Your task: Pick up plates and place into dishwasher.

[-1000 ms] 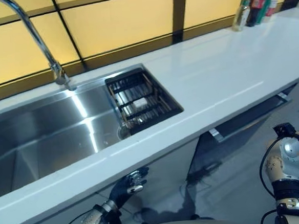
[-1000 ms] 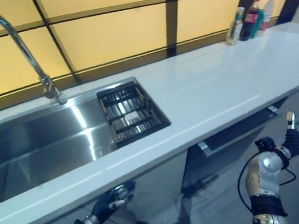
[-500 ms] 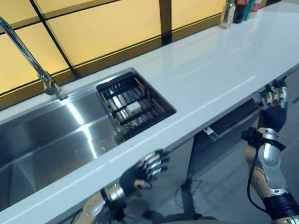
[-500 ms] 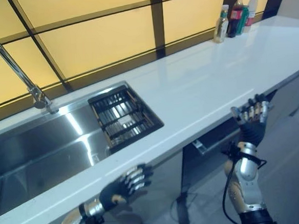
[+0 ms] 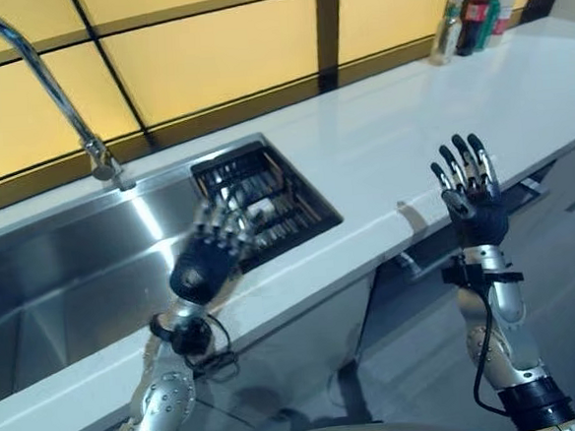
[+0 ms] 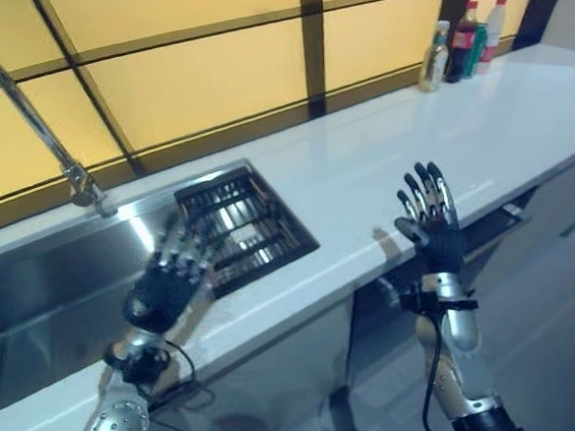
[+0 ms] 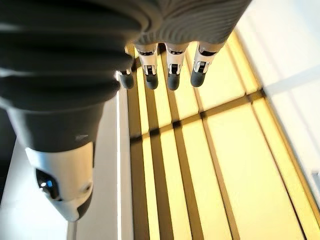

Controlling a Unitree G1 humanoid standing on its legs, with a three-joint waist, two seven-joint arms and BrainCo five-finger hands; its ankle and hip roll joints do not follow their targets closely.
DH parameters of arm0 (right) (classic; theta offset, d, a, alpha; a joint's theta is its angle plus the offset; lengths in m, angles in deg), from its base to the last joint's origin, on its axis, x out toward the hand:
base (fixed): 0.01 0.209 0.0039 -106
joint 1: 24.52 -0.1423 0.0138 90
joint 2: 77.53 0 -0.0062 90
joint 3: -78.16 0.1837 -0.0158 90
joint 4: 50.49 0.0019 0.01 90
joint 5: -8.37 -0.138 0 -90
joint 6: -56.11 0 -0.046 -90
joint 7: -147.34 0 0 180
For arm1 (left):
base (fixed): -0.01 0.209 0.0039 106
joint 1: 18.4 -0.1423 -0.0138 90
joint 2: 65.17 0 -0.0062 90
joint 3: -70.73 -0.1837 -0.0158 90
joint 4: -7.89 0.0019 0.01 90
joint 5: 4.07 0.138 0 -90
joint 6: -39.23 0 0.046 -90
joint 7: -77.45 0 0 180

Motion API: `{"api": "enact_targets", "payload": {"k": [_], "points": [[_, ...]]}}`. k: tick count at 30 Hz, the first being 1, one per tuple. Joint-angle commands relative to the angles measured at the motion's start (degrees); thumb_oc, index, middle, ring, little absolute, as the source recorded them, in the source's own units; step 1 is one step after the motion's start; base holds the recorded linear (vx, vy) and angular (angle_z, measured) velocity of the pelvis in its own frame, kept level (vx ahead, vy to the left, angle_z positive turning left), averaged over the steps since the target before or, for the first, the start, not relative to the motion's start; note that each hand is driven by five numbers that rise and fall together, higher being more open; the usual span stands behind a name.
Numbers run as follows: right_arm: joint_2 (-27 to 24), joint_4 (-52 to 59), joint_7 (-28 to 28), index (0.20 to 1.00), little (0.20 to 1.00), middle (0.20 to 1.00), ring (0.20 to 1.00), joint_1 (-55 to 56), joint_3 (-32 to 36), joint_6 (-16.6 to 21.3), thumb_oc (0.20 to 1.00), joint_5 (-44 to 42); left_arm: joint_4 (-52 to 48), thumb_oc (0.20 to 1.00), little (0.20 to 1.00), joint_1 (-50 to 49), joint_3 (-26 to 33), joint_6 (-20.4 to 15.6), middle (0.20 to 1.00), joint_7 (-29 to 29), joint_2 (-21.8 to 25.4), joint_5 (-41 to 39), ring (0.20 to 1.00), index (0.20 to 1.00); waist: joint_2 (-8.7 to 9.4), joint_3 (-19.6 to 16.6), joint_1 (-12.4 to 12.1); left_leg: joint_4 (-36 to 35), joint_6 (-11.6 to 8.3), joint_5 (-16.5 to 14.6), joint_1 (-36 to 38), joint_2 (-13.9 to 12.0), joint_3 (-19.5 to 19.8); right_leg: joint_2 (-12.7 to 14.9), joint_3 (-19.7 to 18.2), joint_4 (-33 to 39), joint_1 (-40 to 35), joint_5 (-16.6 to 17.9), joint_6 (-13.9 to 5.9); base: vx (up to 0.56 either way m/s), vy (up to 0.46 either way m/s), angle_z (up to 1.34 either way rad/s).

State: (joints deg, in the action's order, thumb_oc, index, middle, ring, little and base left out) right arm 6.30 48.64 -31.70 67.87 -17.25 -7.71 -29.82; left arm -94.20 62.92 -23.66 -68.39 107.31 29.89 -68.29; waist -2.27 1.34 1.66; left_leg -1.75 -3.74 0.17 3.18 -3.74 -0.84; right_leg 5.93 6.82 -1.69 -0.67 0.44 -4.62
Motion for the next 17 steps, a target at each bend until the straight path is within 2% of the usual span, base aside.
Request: {"api": "enact_targets", "payload": {"k": [1, 3, 6, 9, 13, 14, 17], "points": [[-0.16, 3.76, -4.93, 1.000, 1.000, 1.000, 1.000, -0.22, 0.15, 0.47, 1.000, 0.57, -3.82, 1.000, 1.000, -0.05, 4.86, -5.01, 1.000, -8.93, 0.98, 5.25, 1.000, 1.000, 2.47, -0.26, -2.98, 2.33, 1.04, -0.70, -3.64, 0.37, -0.88, 0.09, 2.37, -1.84, -0.31, -2.54, -0.49, -0.06, -0.034, 0.31], [-0.33, 3.45, -6.30, 1.000, 1.000, 1.000, 1.000, -0.04, -0.71, 0.12, 1.000, 1.89, -3.52, 1.000, 1.000, -0.63, 5.62, -4.08, 1.000, -14.24, 0.12, 8.84, 1.000, 1.000, 2.79, -0.25, -4.12, 1.72, 0.68, -0.04, -4.30, 0.43, 0.38, 0.17, 3.74, -1.74, -0.56, -2.84, -0.25, -0.05, -0.035, 0.34], [-1.30, 2.14, -7.51, 1.000, 1.000, 1.000, 1.000, 0.16, -1.51, 0.04, 1.000, 0.29, -2.44, 1.000, 1.000, -1.67, 5.82, -4.65, 1.000, -20.49, -0.09, 15.33, 1.000, 1.000, 3.21, 0.00, -5.58, 1.30, 0.24, 0.71, -5.31, 0.42, 2.04, 0.30, 5.65, -1.63, -0.81, -3.26, 0.04, -0.05, -0.032, 0.44], [-1.15, -0.19, -8.43, 1.000, 1.000, 1.000, 1.000, -0.13, -2.49, 0.04, 1.000, -2.11, -1.98, 1.000, 1.000, -2.66, 6.17, -4.64, 1.000, -20.74, -0.23, 17.21, 1.000, 1.000, 3.40, 0.29, -6.98, 1.35, 0.03, 1.17, -6.24, 0.56, 3.27, 0.54, 7.28, -1.35, -1.15, -3.49, 0.36, -0.03, -0.012, 0.39], [-1.02, -0.64, -8.48, 1.000, 1.000, 1.000, 1.000, -0.28, -2.78, 0.26, 1.000, -2.00, -1.97, 1.000, 1.000, -2.84, 6.18, -4.92, 1.000, -20.91, -0.18, 18.38, 1.000, 1.000, 3.39, 0.37, -7.18, 1.29, -0.02, 1.29, -6.36, 0.59, 3.48, 0.62, 7.54, -1.35, -1.15, -3.47, 0.34, -0.01, 0.012, 0.28], [-1.13, -1.07, -6.61, 1.000, 1.000, 1.000, 1.000, -0.14, -4.86, 1.58, 1.000, 0.83, -1.79, 1.000, 1.000, -2.60, 5.90, -6.00, 1.000, -23.34, 1.11, 22.01, 1.000, 1.000, 3.23, 0.63, -7.91, 0.71, -0.14, 1.96, -6.70, 0.71, 3.58, 1.18, 8.87, -1.50, -1.29, -3.51, -0.01, -0.02, 0.058, 0.13], [-0.78, -1.11, -7.59, 1.000, 1.000, 1.000, 1.000, 0.99, -4.57, 2.13, 1.000, -0.72, -0.99, 1.000, 1.000, -1.51, 5.59, -6.18, 1.000, -23.16, 1.42, 23.52, 1.000, 1.000, 3.23, 0.58, -7.18, 0.14, -0.22, 2.33, -6.85, 0.23, 0.09, 1.82, 10.95, -1.75, -1.37, -3.50, -0.45, -0.02, 0.031, 0.31]]}}
